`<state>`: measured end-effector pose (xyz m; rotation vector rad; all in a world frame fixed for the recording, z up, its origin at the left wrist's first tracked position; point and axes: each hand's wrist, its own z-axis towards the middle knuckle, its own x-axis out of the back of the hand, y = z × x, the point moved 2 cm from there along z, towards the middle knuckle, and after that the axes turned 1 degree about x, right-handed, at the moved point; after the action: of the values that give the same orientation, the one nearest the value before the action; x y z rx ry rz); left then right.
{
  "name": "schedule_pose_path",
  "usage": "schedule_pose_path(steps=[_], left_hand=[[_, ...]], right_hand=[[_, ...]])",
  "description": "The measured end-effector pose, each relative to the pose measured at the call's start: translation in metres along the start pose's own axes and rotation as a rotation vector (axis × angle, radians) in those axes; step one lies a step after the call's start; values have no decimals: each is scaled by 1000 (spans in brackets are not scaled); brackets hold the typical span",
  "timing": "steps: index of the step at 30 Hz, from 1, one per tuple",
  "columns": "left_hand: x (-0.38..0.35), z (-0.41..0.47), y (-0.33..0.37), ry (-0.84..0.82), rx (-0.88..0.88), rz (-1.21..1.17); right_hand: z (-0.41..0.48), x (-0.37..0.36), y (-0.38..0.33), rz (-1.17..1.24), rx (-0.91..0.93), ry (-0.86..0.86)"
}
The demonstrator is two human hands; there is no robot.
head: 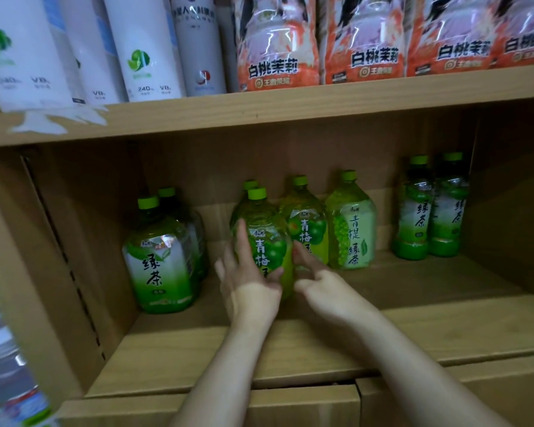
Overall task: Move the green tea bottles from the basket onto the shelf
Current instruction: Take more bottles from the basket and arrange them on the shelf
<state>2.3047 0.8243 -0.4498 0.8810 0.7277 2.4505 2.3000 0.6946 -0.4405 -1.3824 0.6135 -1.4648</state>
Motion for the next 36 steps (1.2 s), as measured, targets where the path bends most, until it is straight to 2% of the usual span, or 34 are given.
schedule_pose_path(steps=[5, 9, 13, 16, 20, 25, 29, 33, 36], left_hand=[[7, -3, 8, 11, -7, 34], [22, -8, 32, 73, -222, 67], [34, -26, 83, -50, -455, -183], [39, -54, 131, -108, -651, -381], [36, -104, 187, -193, -854, -546], [11, -182, 244, -392, -957, -720], [-24, -251, 284, -605, -1006, -786], [-67, -323, 315, -846, -963, -790], [-103, -378, 330, -1038, -921, -709]], right_hand=[[-26, 11, -4, -109, -36, 14], [-82, 54, -25, -300, 59, 167], [-153, 112, -43, -561, 85, 192], [-208, 148, -50, -737, 34, 243], [-281, 186, -39, -857, -85, 290], [-385, 218, -6, -823, -260, 402], [-468, 241, 19, -853, -484, 511], [-537, 262, 65, -811, -683, 601], [-571, 273, 101, -776, -796, 597]])
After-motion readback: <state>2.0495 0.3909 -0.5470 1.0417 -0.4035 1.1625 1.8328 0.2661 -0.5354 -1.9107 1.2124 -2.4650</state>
